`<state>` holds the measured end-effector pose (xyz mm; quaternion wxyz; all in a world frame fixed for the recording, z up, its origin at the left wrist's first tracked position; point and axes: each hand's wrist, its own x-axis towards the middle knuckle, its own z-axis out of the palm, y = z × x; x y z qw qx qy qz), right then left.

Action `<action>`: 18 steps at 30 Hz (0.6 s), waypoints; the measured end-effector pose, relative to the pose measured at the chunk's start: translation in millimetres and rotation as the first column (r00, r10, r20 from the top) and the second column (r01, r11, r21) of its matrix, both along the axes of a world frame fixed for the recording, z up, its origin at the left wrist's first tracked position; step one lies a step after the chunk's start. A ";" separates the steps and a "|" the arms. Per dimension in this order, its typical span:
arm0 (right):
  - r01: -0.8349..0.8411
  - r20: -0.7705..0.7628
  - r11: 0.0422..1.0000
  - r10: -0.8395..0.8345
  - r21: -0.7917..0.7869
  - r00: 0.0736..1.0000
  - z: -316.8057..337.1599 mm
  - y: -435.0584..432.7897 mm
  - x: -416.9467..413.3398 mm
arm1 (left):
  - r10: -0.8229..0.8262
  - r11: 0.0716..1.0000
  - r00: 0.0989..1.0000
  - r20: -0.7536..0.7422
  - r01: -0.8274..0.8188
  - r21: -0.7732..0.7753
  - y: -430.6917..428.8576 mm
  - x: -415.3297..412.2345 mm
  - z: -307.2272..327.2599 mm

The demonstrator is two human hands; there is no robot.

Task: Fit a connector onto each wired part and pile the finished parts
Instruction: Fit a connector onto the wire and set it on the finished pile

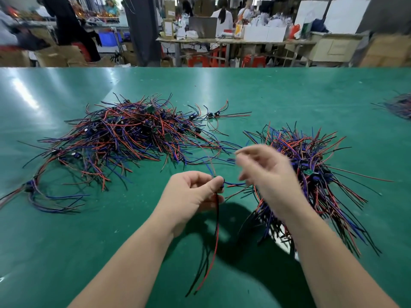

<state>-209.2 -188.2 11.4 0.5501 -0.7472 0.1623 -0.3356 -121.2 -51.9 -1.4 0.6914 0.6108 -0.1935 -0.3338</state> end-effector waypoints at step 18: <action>0.761 0.078 0.581 -0.778 -0.290 0.624 15.1 -75.7 -47.0 | 0.132 0.701 0.546 0.828 -0.642 0.312 27.7 57.9 -11.9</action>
